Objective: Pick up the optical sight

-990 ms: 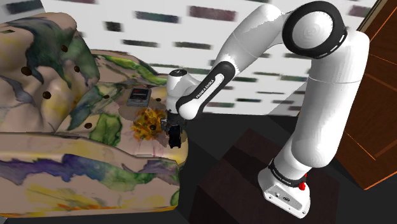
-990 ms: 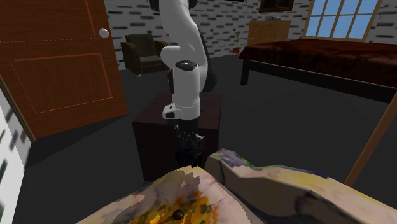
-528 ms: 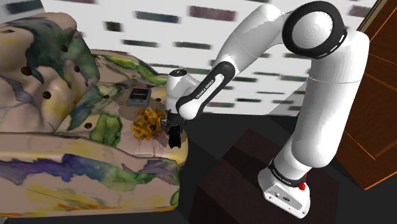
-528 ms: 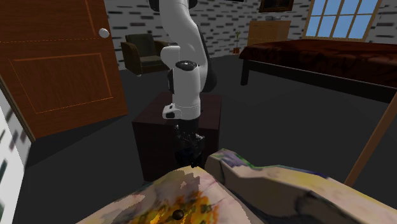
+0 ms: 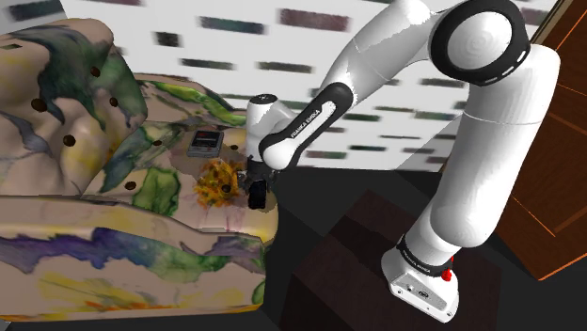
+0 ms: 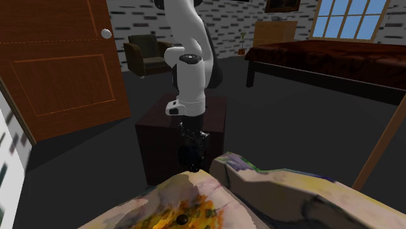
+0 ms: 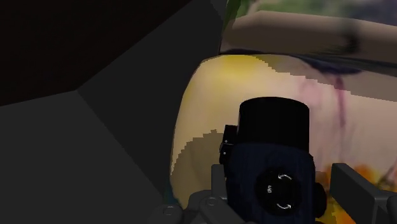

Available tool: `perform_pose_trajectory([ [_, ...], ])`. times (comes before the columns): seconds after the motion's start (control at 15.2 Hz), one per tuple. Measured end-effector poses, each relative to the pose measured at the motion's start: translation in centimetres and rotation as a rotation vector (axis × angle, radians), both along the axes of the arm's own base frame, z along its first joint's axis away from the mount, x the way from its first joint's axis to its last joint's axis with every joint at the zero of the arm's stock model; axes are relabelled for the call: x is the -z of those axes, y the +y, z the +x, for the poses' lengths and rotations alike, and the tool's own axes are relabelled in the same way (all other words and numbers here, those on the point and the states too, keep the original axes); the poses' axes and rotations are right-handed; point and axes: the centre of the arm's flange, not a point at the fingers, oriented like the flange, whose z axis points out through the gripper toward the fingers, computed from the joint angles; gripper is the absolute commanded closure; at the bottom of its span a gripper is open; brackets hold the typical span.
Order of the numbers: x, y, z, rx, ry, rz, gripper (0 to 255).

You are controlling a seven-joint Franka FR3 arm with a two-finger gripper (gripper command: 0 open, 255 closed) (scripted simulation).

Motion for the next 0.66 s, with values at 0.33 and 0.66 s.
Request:
perform_pose_trajectory([
  [0.33, -2.7, 0.0, -0.1, 0.0, 0.0, 0.0, 255],
  [0.66, -5.1, 0.0, 0.0, 0.0, 0.0, 0.0, 255],
])
